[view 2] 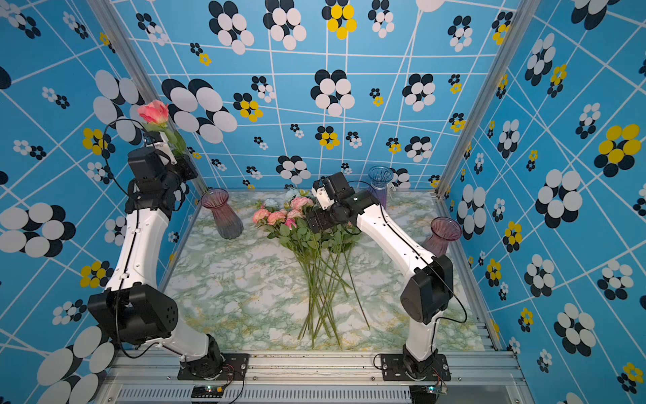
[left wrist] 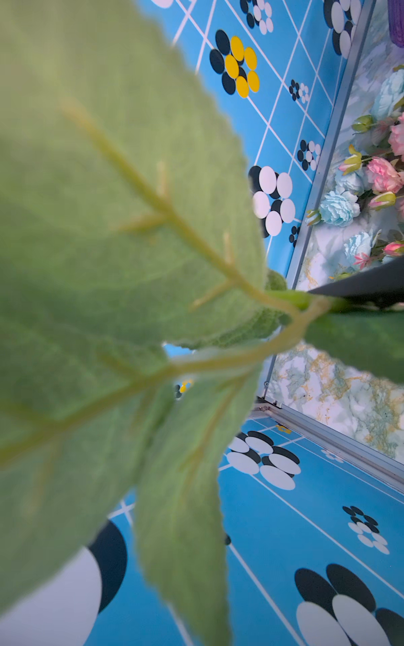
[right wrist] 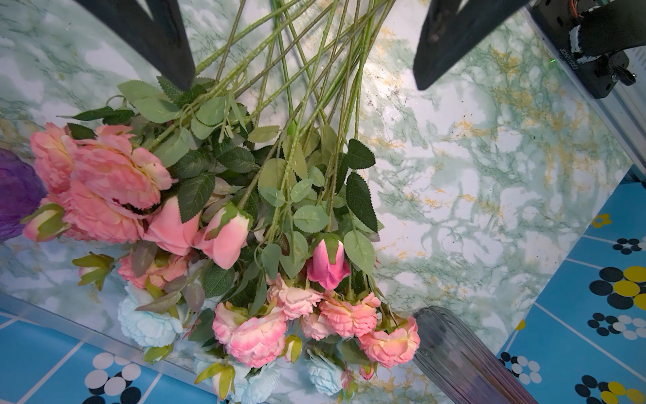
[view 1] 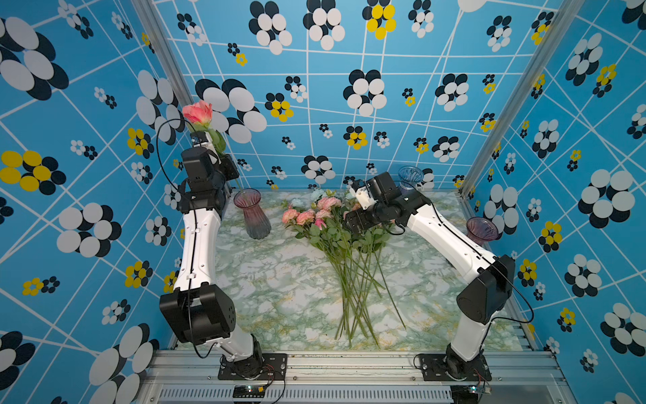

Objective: Place the pink flowers into the vase
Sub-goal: Place the flower in the vase.

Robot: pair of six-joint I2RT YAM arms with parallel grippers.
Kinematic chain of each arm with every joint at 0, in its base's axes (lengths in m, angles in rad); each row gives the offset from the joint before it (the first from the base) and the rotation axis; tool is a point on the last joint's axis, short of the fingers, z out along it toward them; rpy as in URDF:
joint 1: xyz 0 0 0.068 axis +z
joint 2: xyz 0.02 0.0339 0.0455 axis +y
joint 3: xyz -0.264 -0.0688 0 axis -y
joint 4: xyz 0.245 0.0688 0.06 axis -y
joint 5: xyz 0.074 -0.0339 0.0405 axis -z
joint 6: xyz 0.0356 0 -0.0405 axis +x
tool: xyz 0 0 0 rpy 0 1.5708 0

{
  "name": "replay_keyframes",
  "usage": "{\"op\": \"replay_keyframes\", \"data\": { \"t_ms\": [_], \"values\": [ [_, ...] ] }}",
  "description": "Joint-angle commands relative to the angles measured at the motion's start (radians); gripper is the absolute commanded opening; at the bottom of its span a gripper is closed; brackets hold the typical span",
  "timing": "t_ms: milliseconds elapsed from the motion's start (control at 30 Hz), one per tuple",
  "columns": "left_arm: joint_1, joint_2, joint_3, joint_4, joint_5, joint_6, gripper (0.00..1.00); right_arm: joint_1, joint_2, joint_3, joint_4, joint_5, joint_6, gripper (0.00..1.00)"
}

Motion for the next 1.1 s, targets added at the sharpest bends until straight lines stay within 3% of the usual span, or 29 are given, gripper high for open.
{"op": "replay_keyframes", "data": {
  "t_ms": [0, 1067],
  "values": [
    [0.009, 0.015, -0.03, 0.059, 0.026, -0.011, 0.0, -0.005, 0.024, -0.016, 0.018, -0.025, 0.019, 0.99],
    [-0.001, 0.084, -0.159, 0.107, 0.011, 0.017, 0.13, -0.007, 0.013, -0.074, 0.052, -0.037, 0.033, 0.99]
  ]
}}
